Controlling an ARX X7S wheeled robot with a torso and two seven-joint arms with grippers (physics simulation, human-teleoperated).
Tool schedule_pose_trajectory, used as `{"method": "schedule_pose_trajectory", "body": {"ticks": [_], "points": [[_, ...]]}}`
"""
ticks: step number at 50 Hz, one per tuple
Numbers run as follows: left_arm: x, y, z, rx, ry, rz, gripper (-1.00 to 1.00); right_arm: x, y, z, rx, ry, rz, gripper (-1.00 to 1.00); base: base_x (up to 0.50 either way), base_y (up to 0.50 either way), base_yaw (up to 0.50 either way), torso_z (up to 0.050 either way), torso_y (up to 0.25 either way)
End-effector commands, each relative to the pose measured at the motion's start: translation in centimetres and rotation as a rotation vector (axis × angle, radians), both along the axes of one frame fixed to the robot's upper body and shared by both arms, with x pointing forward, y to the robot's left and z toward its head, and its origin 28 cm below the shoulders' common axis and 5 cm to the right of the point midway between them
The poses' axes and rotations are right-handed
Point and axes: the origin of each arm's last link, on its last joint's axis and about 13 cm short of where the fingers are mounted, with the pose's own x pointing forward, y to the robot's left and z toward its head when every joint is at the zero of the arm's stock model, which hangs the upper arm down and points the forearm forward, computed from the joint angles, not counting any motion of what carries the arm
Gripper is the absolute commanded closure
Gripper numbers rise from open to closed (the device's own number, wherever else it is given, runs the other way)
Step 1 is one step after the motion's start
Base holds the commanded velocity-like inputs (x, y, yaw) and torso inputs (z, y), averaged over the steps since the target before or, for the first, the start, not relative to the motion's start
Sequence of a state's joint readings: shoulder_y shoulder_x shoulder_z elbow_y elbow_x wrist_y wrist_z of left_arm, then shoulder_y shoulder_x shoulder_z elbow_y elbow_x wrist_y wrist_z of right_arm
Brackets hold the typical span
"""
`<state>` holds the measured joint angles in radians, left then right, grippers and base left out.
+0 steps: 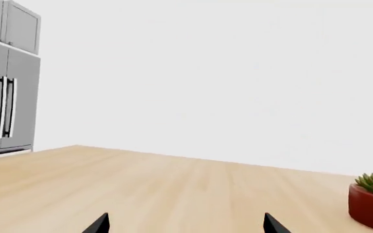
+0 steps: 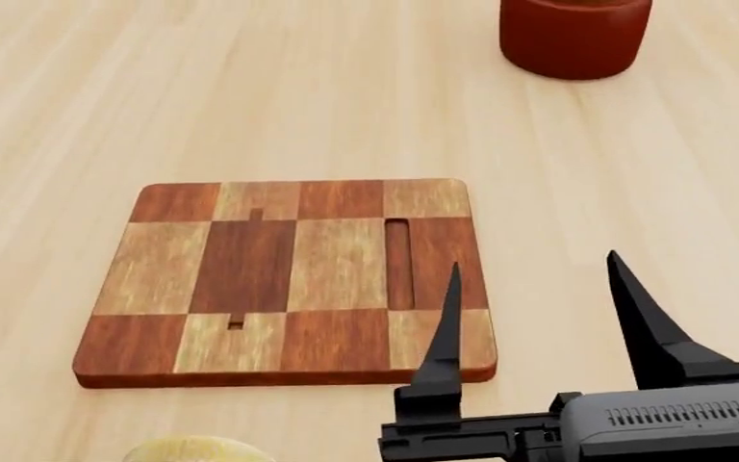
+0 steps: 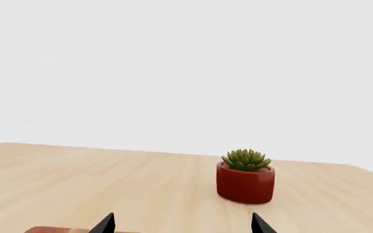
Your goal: Place the bread and cheese on the cutting board.
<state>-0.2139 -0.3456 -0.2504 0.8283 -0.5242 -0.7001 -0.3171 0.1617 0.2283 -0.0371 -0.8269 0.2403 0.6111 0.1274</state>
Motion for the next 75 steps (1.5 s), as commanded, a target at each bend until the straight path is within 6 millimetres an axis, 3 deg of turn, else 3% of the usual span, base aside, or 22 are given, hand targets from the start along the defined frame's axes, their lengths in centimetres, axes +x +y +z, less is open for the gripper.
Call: {"method": "schedule_pose_trajectory", "body": {"ticks": [1, 5, 17, 25, 34, 46, 64, 75], "points": [[-4.7, 2.8, 5.3, 0.067, 0.146, 0.212, -1.0, -0.5, 0.1, 0.4, -0.025, 0.043, -0.038, -1.0, 0.0, 0.0, 0.0, 0.0, 0.0], [-7.1, 2.0, 6.7, -0.01, 0.358, -0.091, -1.0, -0.6, 0.2, 0.5, -0.029, 0.044, -0.048, -1.0, 0.0, 0.0, 0.0, 0.0, 0.0], [-8.2, 2.3, 9.2, -0.041, 0.593, -0.186, -1.0, -0.5, 0.4, 0.4, -0.034, 0.063, -0.024, -1.0, 0.0, 0.0, 0.0, 0.0, 0.0], [-8.5, 2.9, 7.8, -0.074, 0.661, -0.18, -1.0, -0.4, 0.4, 0.3, -0.027, 0.075, -0.008, -1.0, 0.0, 0.0, 0.0, 0.0, 0.0], [-10.0, 1.9, 6.8, -0.08, 0.682, -0.258, -1.0, -0.3, 0.5, 0.2, -0.027, 0.087, 0.001, -1.0, 0.0, 0.0, 0.0, 0.0, 0.0], [-9.3, 1.1, 5.8, -0.157, 0.672, -0.269, -1.0, -0.2, 0.6, 0.1, -0.034, 0.097, 0.013, -1.0, 0.0, 0.0, 0.0, 0.0, 0.0], [-9.1, 0.6, 1.7, -0.176, 0.828, -0.239, -1.0, -0.2, 0.8, 0.1, -0.033, 0.106, 0.029, -1.0, 0.0, 0.0, 0.0, 0.0, 0.0], [-8.8, 0.3, 1.1, -0.174, 0.837, -0.275, -1.0, -0.1, 0.8, 0.0, -0.035, 0.107, 0.033, -1.0, 0.0, 0.0, 0.0, 0.0, 0.0]]}}
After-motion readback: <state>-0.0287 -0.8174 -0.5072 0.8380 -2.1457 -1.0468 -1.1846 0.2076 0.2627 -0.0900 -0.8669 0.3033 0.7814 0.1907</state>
